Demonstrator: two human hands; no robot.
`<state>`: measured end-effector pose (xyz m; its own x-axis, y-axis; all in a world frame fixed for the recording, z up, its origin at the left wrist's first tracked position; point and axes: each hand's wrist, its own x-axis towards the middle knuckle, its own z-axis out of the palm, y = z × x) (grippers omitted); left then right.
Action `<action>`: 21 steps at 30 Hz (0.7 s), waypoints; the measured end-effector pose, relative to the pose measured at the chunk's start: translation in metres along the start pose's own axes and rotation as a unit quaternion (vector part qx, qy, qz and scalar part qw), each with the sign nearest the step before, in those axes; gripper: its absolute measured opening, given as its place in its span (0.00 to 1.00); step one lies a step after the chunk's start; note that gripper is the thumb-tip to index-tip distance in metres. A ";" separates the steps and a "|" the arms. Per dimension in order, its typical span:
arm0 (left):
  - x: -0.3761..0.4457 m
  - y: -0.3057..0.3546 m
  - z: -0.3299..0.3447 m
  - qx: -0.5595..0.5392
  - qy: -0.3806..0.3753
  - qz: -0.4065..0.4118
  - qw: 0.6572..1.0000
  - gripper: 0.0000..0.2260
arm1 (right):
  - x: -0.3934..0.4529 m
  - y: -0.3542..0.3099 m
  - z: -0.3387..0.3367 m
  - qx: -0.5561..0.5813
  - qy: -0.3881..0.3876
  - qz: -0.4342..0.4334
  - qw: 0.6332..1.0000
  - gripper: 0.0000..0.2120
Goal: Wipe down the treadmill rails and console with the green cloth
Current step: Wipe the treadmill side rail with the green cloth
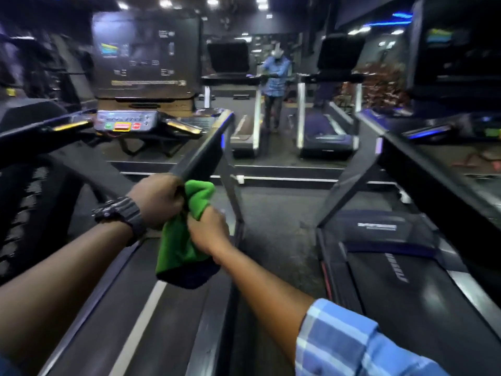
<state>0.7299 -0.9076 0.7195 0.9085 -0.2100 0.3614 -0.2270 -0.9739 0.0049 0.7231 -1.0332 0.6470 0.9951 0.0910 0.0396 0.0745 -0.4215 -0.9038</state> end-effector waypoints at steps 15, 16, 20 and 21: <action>0.069 0.303 0.003 -0.249 0.051 0.277 0.927 0.15 | -0.104 0.047 -0.313 -0.370 0.346 0.091 0.858 0.20; 0.066 0.322 0.001 -0.257 0.051 0.294 0.919 0.14 | -0.117 0.049 -0.330 -0.376 0.365 0.105 0.845 0.20; 0.053 0.384 -0.006 -0.286 0.051 0.358 0.888 0.14 | -0.165 0.054 -0.376 -0.386 0.423 0.155 0.805 0.21; 0.049 0.397 -0.008 -0.290 0.055 0.372 0.880 0.16 | -0.176 0.055 -0.384 -0.393 0.433 0.164 0.795 0.22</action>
<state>0.6814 -1.3043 0.7464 0.4006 -0.7302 0.5535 -0.9145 -0.3558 0.1925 0.5768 -1.4186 0.7535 0.6161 -0.6520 0.4419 -0.5192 -0.7581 -0.3947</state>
